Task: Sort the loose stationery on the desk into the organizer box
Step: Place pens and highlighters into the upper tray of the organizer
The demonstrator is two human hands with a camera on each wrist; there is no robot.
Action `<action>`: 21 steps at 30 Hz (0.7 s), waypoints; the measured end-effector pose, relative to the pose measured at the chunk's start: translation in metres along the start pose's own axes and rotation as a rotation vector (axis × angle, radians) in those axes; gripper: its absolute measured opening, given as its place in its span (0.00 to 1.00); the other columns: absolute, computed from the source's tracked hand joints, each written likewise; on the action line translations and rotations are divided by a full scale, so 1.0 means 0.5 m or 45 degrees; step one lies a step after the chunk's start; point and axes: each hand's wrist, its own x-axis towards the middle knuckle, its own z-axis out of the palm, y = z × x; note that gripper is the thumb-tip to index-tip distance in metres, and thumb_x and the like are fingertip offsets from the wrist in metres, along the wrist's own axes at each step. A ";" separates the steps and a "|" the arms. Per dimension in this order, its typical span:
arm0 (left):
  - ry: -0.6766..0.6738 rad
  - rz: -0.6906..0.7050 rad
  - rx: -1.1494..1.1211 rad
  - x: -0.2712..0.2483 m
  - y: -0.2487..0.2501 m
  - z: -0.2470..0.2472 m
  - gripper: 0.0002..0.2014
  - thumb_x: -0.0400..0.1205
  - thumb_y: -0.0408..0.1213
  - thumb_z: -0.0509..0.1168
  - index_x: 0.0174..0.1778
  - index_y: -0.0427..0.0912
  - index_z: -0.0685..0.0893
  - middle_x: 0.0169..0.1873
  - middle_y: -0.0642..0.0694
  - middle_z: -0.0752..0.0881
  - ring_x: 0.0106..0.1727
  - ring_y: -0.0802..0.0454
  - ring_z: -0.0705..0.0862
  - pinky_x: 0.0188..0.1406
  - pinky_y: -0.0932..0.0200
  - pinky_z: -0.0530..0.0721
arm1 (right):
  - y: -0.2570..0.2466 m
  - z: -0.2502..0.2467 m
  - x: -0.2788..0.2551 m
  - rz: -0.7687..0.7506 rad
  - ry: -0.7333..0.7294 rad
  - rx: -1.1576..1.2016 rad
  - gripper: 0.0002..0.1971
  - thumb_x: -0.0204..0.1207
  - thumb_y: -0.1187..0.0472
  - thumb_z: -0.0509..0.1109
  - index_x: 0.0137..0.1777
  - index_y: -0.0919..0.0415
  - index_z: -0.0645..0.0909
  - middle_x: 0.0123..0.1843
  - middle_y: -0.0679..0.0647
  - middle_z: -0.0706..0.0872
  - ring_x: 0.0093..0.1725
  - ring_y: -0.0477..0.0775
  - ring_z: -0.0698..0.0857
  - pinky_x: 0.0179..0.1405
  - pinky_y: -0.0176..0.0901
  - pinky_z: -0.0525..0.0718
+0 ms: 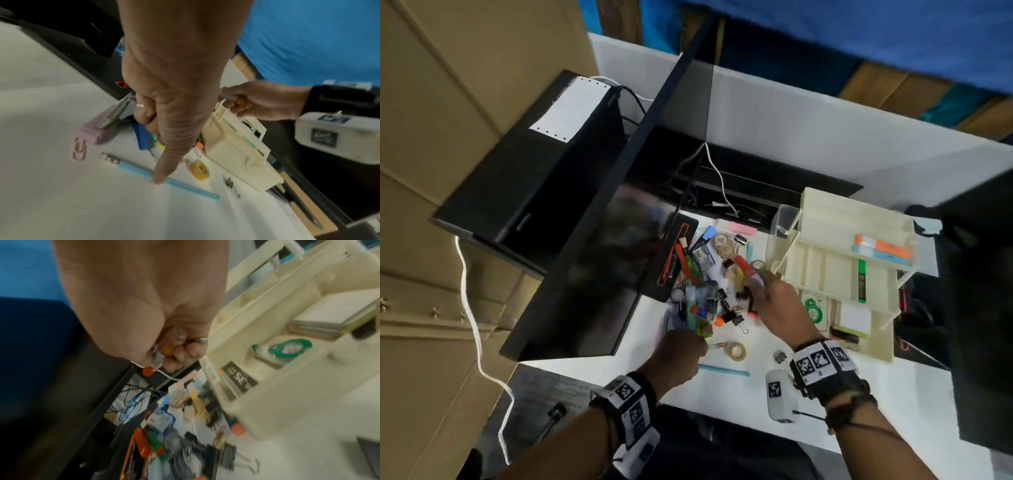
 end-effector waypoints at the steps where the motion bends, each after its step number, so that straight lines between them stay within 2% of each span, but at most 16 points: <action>1: 0.031 0.009 0.051 0.006 0.003 0.004 0.11 0.84 0.33 0.63 0.52 0.35 0.89 0.52 0.37 0.89 0.56 0.36 0.86 0.44 0.62 0.75 | -0.003 -0.025 -0.012 0.008 0.033 0.022 0.15 0.93 0.46 0.54 0.60 0.53 0.79 0.37 0.49 0.87 0.35 0.51 0.86 0.33 0.45 0.81; 3: 0.011 -0.018 0.079 0.016 0.017 0.001 0.10 0.83 0.35 0.63 0.50 0.36 0.89 0.50 0.37 0.89 0.54 0.36 0.87 0.40 0.64 0.72 | 0.002 -0.083 -0.024 -0.018 0.094 0.082 0.13 0.93 0.47 0.54 0.61 0.50 0.79 0.39 0.47 0.87 0.38 0.50 0.86 0.37 0.46 0.82; 5: -0.033 0.003 0.161 0.015 0.039 -0.014 0.10 0.82 0.31 0.66 0.54 0.32 0.89 0.52 0.34 0.89 0.53 0.36 0.87 0.43 0.65 0.71 | 0.024 -0.148 -0.017 -0.104 0.164 0.104 0.13 0.92 0.49 0.57 0.65 0.51 0.80 0.48 0.48 0.88 0.47 0.49 0.87 0.47 0.48 0.84; 7: -0.081 0.056 0.260 0.011 0.051 -0.021 0.11 0.82 0.27 0.67 0.58 0.26 0.86 0.54 0.29 0.87 0.47 0.41 0.87 0.42 0.74 0.74 | 0.059 -0.217 0.007 -0.171 0.262 0.030 0.14 0.92 0.52 0.59 0.70 0.53 0.80 0.58 0.50 0.85 0.56 0.49 0.83 0.57 0.48 0.81; 8: -0.114 0.066 0.263 0.009 0.059 -0.019 0.11 0.81 0.29 0.68 0.57 0.27 0.86 0.53 0.29 0.88 0.45 0.45 0.88 0.45 0.73 0.78 | 0.080 -0.252 0.022 -0.193 0.329 -0.026 0.14 0.91 0.54 0.61 0.71 0.54 0.81 0.59 0.52 0.83 0.59 0.51 0.82 0.60 0.49 0.80; 9: -0.125 0.066 0.316 0.011 0.067 -0.018 0.11 0.79 0.33 0.68 0.54 0.32 0.87 0.51 0.33 0.90 0.47 0.45 0.89 0.50 0.63 0.84 | 0.102 -0.287 0.037 -0.198 0.398 -0.088 0.14 0.91 0.57 0.62 0.72 0.55 0.81 0.59 0.54 0.82 0.61 0.54 0.81 0.63 0.51 0.79; 10: -0.139 0.021 0.353 0.009 0.080 -0.028 0.11 0.77 0.38 0.68 0.51 0.38 0.88 0.49 0.38 0.91 0.48 0.42 0.91 0.51 0.55 0.86 | 0.126 -0.320 0.050 -0.183 0.462 -0.137 0.14 0.90 0.59 0.62 0.72 0.55 0.82 0.59 0.55 0.82 0.62 0.57 0.80 0.66 0.53 0.79; 12: -0.173 0.013 0.433 0.006 0.110 -0.060 0.13 0.70 0.45 0.66 0.44 0.43 0.88 0.44 0.44 0.91 0.46 0.42 0.91 0.49 0.52 0.85 | 0.178 -0.376 0.073 -0.088 0.557 -0.179 0.15 0.89 0.60 0.63 0.72 0.53 0.82 0.60 0.56 0.79 0.64 0.60 0.79 0.69 0.56 0.78; 15: -0.025 0.080 0.411 0.000 0.153 -0.123 0.18 0.65 0.55 0.65 0.43 0.49 0.90 0.41 0.50 0.91 0.44 0.50 0.89 0.45 0.55 0.86 | 0.246 -0.425 0.102 0.055 0.607 -0.215 0.16 0.87 0.62 0.66 0.72 0.51 0.85 0.65 0.58 0.76 0.68 0.63 0.74 0.74 0.61 0.75; 17: 0.119 0.091 0.347 -0.001 0.193 -0.184 0.16 0.66 0.58 0.64 0.43 0.56 0.89 0.41 0.56 0.91 0.44 0.57 0.87 0.45 0.58 0.86 | 0.279 -0.437 0.127 0.084 0.570 -0.236 0.17 0.85 0.64 0.68 0.71 0.49 0.85 0.66 0.58 0.76 0.69 0.64 0.73 0.74 0.65 0.74; 19: 0.248 0.128 0.296 0.003 0.248 -0.258 0.08 0.69 0.57 0.68 0.38 0.60 0.87 0.34 0.61 0.87 0.38 0.63 0.84 0.38 0.61 0.82 | 0.302 -0.436 0.152 0.095 0.516 -0.271 0.19 0.84 0.64 0.68 0.71 0.47 0.85 0.67 0.58 0.77 0.67 0.64 0.73 0.73 0.67 0.73; 21: 0.377 0.183 0.205 0.022 0.308 -0.330 0.06 0.72 0.52 0.75 0.36 0.58 0.86 0.28 0.61 0.80 0.31 0.66 0.79 0.33 0.66 0.77 | 0.319 -0.426 0.172 0.068 0.489 -0.302 0.18 0.84 0.63 0.68 0.71 0.46 0.85 0.67 0.56 0.79 0.66 0.63 0.73 0.71 0.64 0.70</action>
